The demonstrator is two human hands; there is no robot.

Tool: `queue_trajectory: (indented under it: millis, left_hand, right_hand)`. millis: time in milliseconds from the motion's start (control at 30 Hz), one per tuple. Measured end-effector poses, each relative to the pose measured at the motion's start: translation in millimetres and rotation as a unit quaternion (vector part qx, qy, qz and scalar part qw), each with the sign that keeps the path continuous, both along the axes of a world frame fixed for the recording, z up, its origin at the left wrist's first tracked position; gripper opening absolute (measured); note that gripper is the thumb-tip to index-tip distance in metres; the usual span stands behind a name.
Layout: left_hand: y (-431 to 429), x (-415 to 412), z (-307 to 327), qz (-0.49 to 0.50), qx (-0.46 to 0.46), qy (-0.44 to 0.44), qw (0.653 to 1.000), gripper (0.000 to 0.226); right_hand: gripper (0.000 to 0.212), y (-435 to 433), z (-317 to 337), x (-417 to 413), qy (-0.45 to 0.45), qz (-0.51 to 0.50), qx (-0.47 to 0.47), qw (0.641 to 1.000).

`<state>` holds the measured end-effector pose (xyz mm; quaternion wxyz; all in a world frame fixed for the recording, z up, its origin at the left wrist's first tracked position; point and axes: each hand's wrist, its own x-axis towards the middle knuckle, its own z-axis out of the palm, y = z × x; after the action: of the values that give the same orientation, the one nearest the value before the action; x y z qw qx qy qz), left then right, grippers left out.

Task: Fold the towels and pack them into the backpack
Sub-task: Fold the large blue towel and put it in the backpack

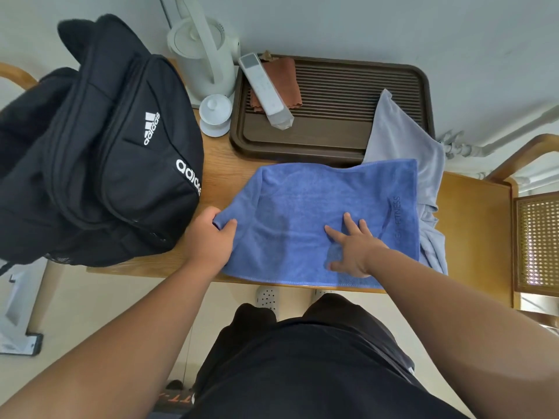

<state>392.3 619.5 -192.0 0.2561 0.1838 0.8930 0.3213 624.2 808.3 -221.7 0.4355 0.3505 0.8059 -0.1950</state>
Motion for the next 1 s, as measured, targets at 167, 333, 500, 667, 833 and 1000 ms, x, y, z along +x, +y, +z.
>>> queue_trajectory:
  millis: [167,333,500,667,833,1000]
  left_hand:
    - [13,-4,16,0.004,0.037,0.004,0.999,0.019]
    - [10,-12,2,0.017,-0.081,-0.148,0.986,0.023]
    - [8,6,7,0.032,-0.032,-0.151,0.988,0.033]
    - [14,15,13,0.021,0.086,-0.243,0.966,0.034]
    - [10,19,18,-0.011,0.148,-0.335,0.93,0.036]
    - [1,26,5,-0.12,0.047,-0.273,0.953,0.046]
  right_hand:
    - [0.095,6,2,-6,-0.014,-0.007,-0.013,1.0]
    - [0.086,6,12,-11,-0.03,0.02,0.018,0.999]
    - [0.063,-16,39,-61,0.159,0.038,0.022,0.986]
    - [0.062,-57,61,-116,0.323,-0.194,-0.225,0.898]
    - [0.073,-55,55,-118,0.353,-0.368,-0.241,0.826]
    - [0.034,-45,44,-110,0.351,-0.406,-0.162,0.828]
